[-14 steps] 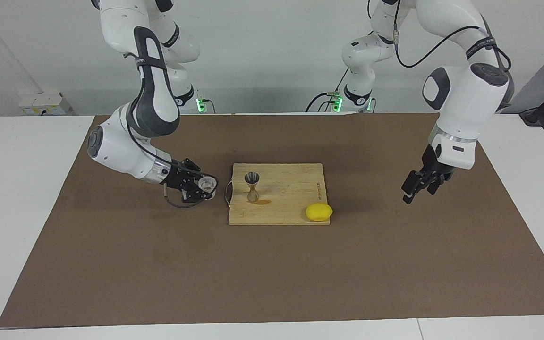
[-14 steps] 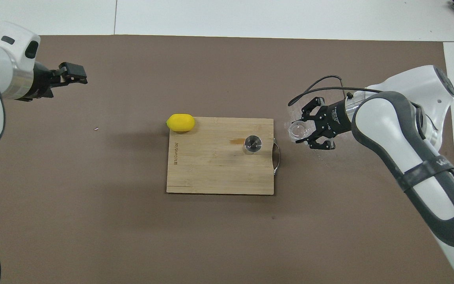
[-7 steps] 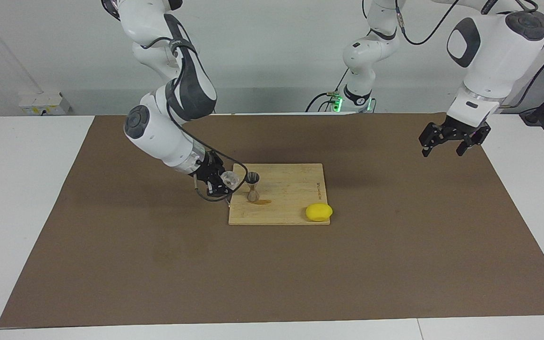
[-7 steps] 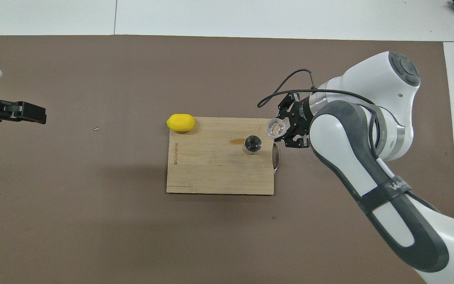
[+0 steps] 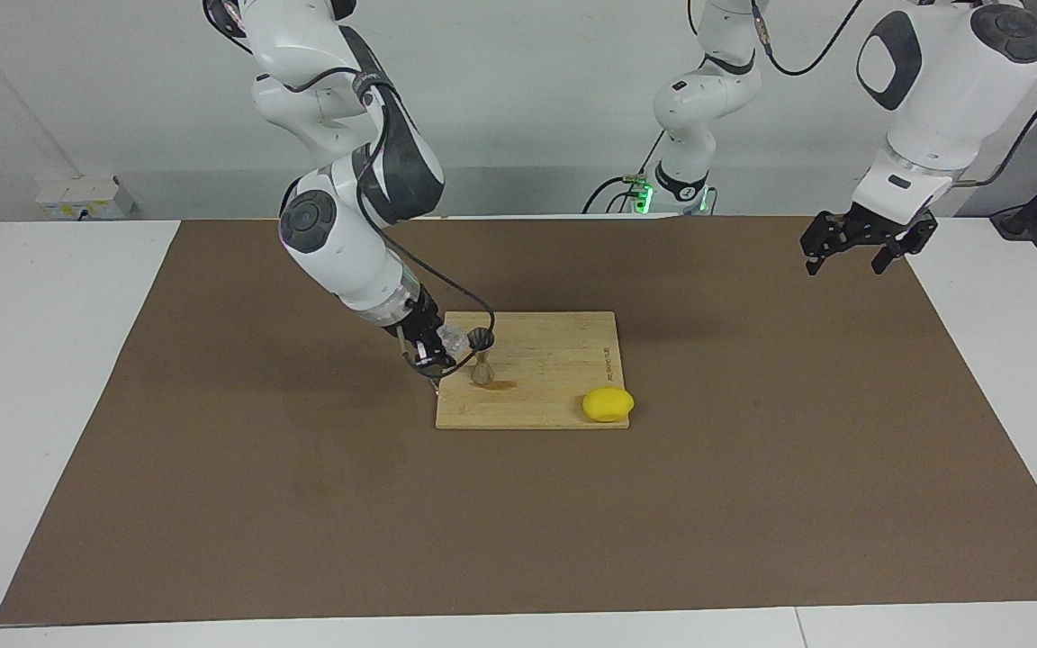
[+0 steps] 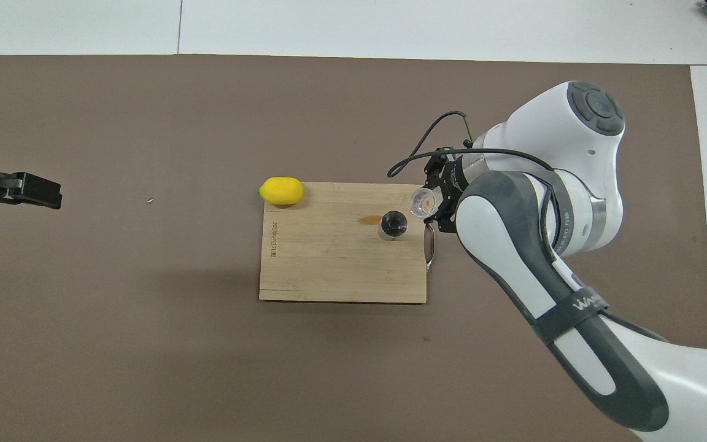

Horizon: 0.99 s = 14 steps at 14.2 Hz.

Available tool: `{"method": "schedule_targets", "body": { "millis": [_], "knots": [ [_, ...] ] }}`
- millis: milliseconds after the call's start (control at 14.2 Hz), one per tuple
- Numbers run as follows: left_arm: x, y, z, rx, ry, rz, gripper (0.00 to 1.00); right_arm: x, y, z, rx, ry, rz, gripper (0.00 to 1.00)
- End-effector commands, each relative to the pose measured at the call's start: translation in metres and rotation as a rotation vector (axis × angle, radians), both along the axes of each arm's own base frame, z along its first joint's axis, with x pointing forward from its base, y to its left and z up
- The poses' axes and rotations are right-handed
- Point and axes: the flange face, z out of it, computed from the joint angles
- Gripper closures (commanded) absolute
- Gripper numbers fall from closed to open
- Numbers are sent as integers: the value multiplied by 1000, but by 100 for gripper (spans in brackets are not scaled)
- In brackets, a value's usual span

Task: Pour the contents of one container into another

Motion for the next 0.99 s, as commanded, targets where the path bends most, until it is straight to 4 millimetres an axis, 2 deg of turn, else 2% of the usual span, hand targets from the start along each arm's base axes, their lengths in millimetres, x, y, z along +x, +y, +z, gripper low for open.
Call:
{"method": "schedule_targets", "body": {
  "millis": [0,71,282,424,565,706,777,918],
  "knots": [
    [-8,8,5,9,-3,-6,0,1,9,3,-52,-14,33,100],
    [-8,12,7,0,-7,3,0,1,11,3,-57,-16,38,100],
    [-9,-6,10,-11,-9,-21,0,-6,26,3,-104,-37,93,100],
    [-10,-6,12,-64,-6,2,0,-9,32,4,-144,-54,126,100],
    [-12,6,24,-110,0,34,0,-14,43,3,-183,-71,168,100],
    [-14,5,45,-105,19,29,0,-14,43,4,-204,-82,181,100],
    [-15,8,48,-108,19,30,0,-15,44,4,-221,-86,194,100],
    [-20,0,48,-93,47,14,0,-20,55,4,-250,-102,229,100]
  ]
}}
